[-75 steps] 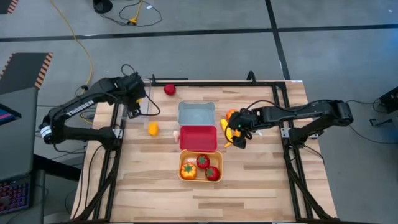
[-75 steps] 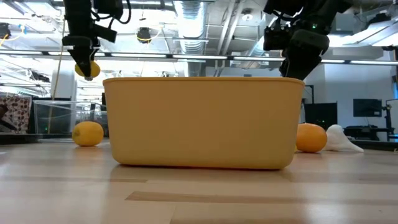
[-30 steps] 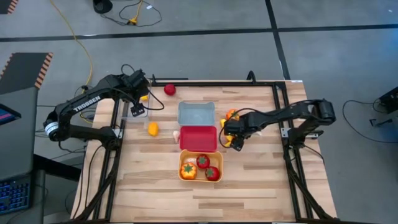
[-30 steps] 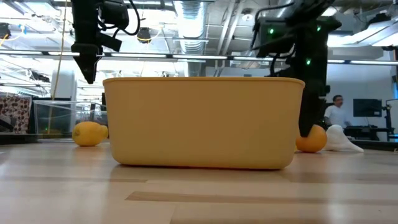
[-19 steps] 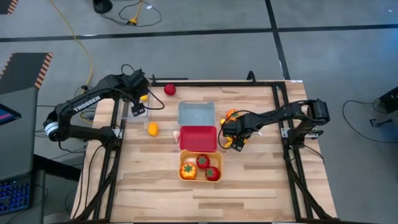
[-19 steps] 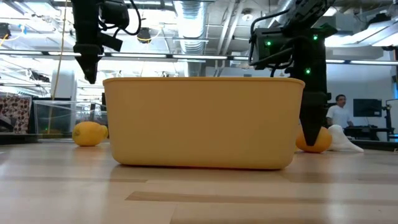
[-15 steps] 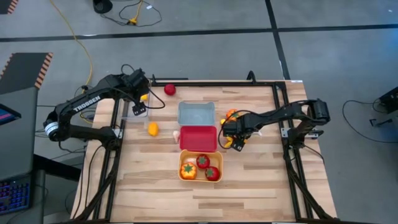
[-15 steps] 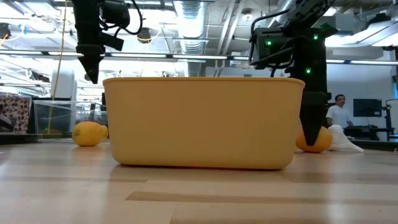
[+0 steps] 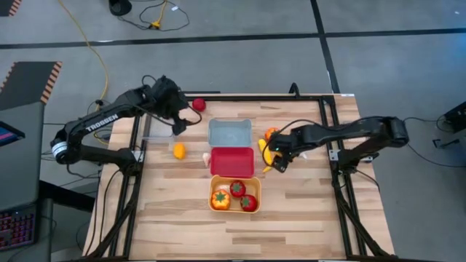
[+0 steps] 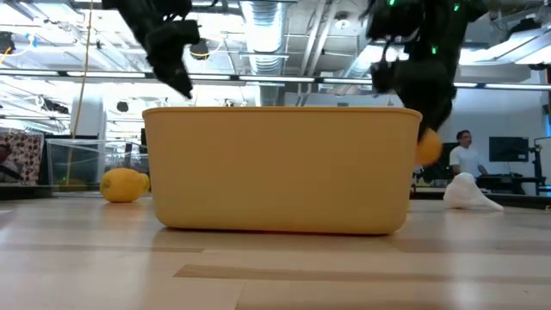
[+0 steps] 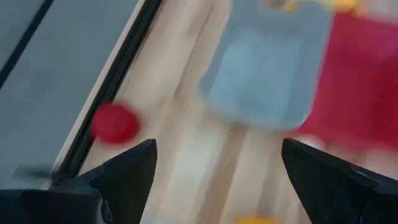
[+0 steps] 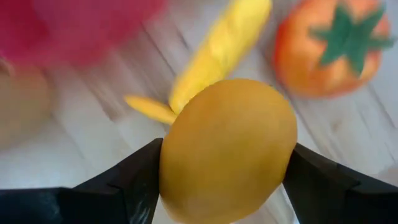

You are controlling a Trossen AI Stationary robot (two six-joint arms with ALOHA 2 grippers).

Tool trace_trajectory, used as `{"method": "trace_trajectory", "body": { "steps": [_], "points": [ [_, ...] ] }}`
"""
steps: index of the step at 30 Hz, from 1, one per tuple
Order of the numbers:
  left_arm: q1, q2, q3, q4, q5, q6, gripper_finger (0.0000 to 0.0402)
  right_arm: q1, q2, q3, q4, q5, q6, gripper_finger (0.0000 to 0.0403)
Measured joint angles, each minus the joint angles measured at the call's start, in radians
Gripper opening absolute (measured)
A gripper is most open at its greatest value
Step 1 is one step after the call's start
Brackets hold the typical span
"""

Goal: Sort produce into baskets
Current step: Put the right yellow lemon into the transparent bin

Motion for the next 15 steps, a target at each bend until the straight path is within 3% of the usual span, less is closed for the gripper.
{"method": "trace_trajectory", "body": {
  "steps": [3, 9, 15],
  "points": [
    [-0.057, 0.0, 0.0, 0.081, 0.043, -0.014, 0.0331, -0.009, -0.07, 0.0, 0.093, 0.0, 0.007, 0.031],
    [-0.216, 0.0, 0.0, 0.273, 0.031, 0.008, 0.0331, -0.026, -0.16, 0.001, 0.399, 0.0, 0.009, 0.031],
    [-0.359, 0.0, 0.0, 0.494, -0.092, 0.061, 0.0331, -0.025, -0.168, 0.002, 0.683, -0.058, -0.002, 0.031]
  ]
}}
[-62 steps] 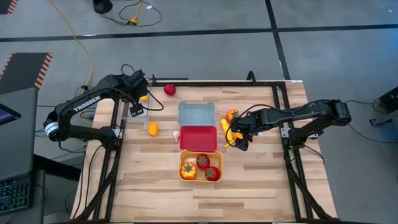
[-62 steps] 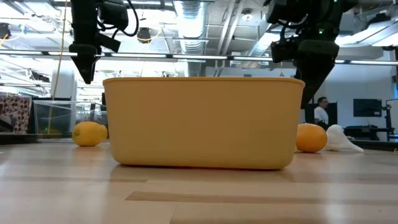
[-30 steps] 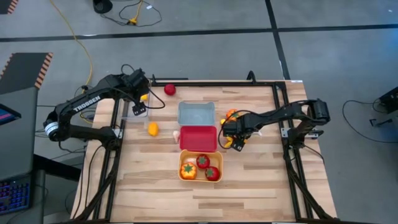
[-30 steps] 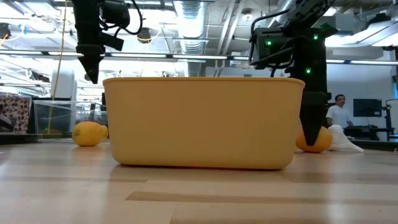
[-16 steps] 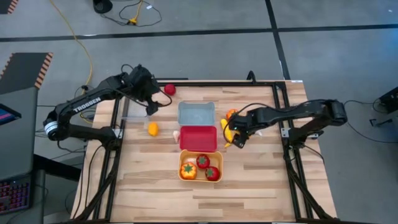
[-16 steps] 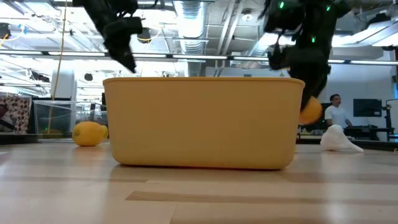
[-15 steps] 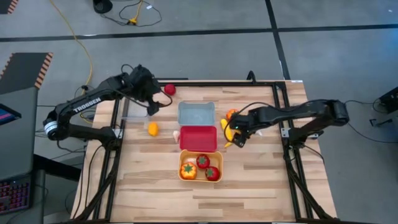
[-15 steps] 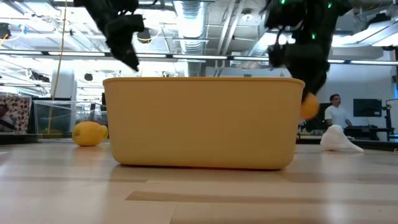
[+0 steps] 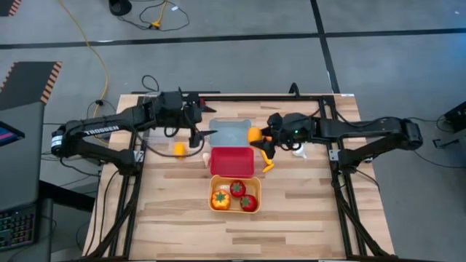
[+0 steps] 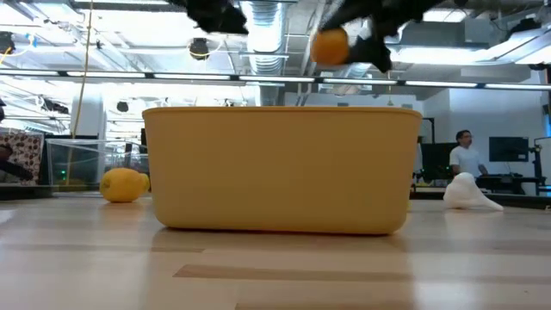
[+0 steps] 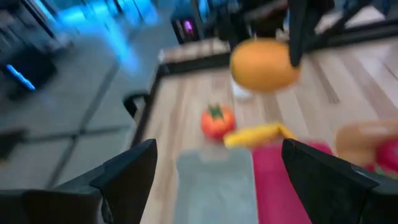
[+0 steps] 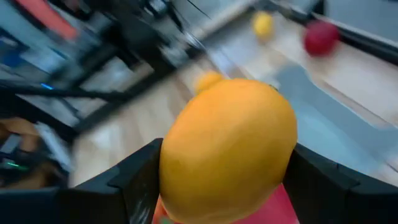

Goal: Sort produce into baskets
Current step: Put the right yellow lemon into the transparent bin

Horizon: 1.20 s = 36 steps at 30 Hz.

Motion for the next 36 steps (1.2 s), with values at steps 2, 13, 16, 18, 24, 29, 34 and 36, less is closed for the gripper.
{"method": "trace_trajectory", "body": {
  "steps": [2, 13, 16, 18, 24, 29, 34, 36],
  "points": [
    [-0.035, 0.0, 0.0, 0.058, -0.028, 0.012, 0.0331, 0.002, 0.007, 0.0, 0.076, -0.026, 0.0, 0.031],
    [-0.126, 0.011, 0.001, 0.135, -0.021, -0.058, 0.0331, 0.013, 0.021, 0.0, 0.234, -0.045, -0.01, 0.0311],
    [-0.147, 0.029, 0.0, 0.134, -0.02, -0.09, 0.0331, 0.017, 0.02, 0.0, 0.27, -0.045, -0.065, 0.0311],
    [-0.161, 0.052, 0.002, 0.181, -0.024, -0.158, 0.0331, 0.029, 0.02, 0.0, 0.286, -0.044, -0.136, 0.0311],
    [-0.164, 0.096, -0.002, 0.247, -0.072, -0.527, 0.0331, 0.074, 0.02, 0.0, 0.301, -0.044, -0.376, 0.0311],
    [-0.163, 0.141, 0.0, 0.339, 0.021, -0.646, 0.0331, 0.119, 0.02, 0.0, 0.319, 0.069, -0.521, 0.0311],
    [-0.172, 0.18, 0.004, 0.439, 0.046, -0.691, 0.0331, 0.146, 0.02, 0.0, 0.334, 0.16, -0.623, 0.0311],
    [-0.174, 0.185, -0.001, 0.438, 0.047, -0.695, 0.0331, 0.15, 0.02, 0.0, 0.345, 0.188, -0.629, 0.0311]
  ]
}}
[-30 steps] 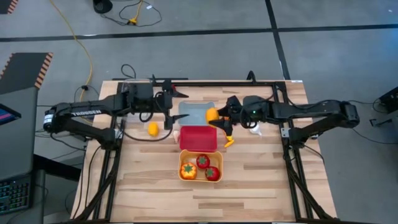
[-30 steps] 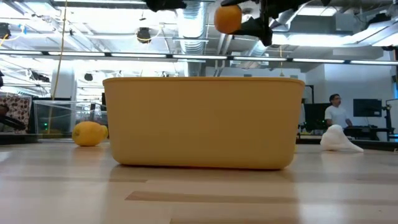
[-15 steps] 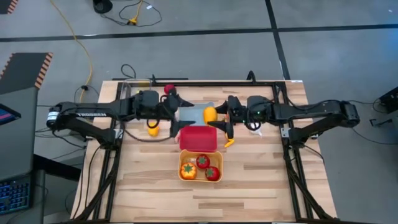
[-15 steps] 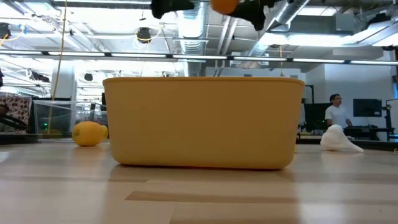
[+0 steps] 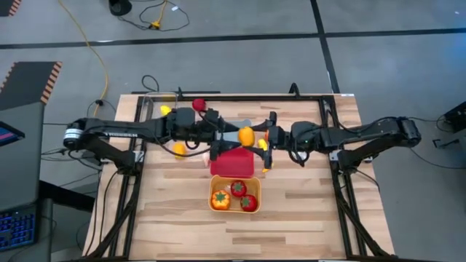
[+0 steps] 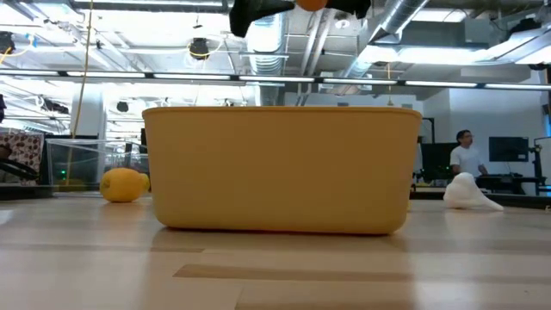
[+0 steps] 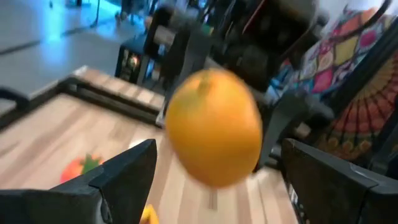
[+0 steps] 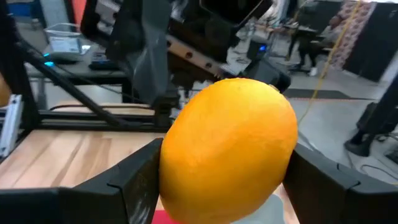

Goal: Sort produce into baskets
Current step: Put the right yellow lemon into the transparent bin

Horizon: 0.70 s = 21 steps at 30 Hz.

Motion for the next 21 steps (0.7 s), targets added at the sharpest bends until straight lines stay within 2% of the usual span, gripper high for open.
{"method": "trace_trajectory", "body": {
  "steps": [6, 14, 17, 21],
  "points": [
    [-0.005, 0.058, 0.002, 0.11, -0.02, -0.001, 0.0331, 0.002, 0.0, 0.0, 0.0, 0.014, 0.0, 0.0311],
    [-0.005, 0.083, 0.001, 0.15, -0.046, -0.004, 0.0327, 0.002, 0.0, 0.0, -0.001, 0.014, 0.0, 0.0311],
    [-0.005, 0.083, 0.002, 0.151, -0.047, -0.004, 0.0308, 0.002, 0.0, 0.0, -0.005, 0.014, 0.0, 0.0311],
    [-0.006, 0.083, 0.002, 0.152, -0.039, -0.006, 0.0263, 0.001, 0.0, 0.0, -0.005, 0.014, 0.0, 0.0311]
  ]
}}
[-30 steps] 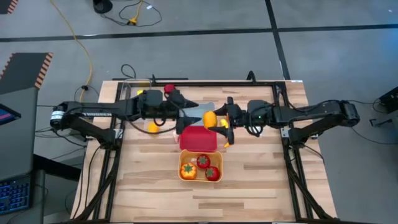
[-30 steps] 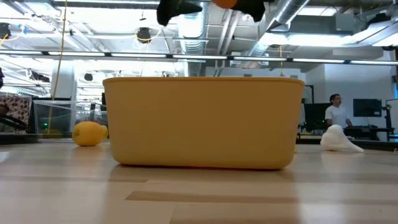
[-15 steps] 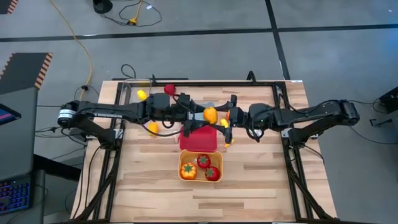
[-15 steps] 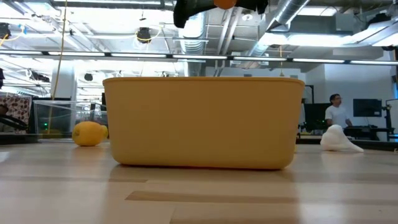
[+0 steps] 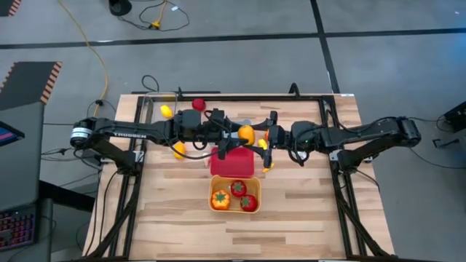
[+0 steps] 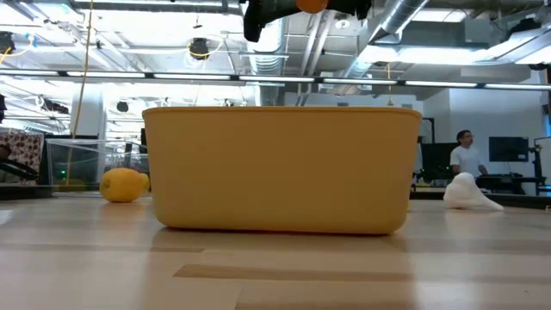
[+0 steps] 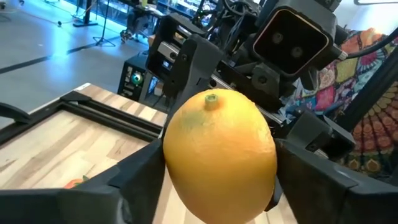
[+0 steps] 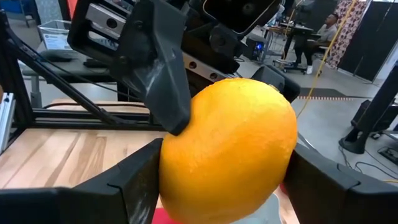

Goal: Sort produce into baskets
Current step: Put the right yellow lemon into the transparent bin

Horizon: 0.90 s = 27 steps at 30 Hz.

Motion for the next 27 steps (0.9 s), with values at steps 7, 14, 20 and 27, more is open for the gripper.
{"method": "trace_trajectory", "body": {
  "steps": [7, 14, 20, 27],
  "points": [
    [0.0, 0.0, 0.0, 0.0, 0.007, -0.003, 0.0213, 0.0, 0.0, 0.0, 0.0, 0.0, -0.001, 0.0331],
    [0.0, 0.0, 0.0, -0.001, 0.016, 0.004, 0.0223, 0.0, 0.0, 0.0, 0.002, -0.003, 0.004, 0.0359],
    [0.0, 0.0, 0.0, -0.001, 0.016, 0.005, 0.0225, 0.0, 0.0, 0.0, 0.0, 0.014, -0.023, 0.0365],
    [0.015, 0.0, 0.0, -0.009, 0.008, 0.034, 0.0225, 0.007, -0.003, 0.0, -0.004, 0.114, -0.128, 0.0366]
  ]
}}
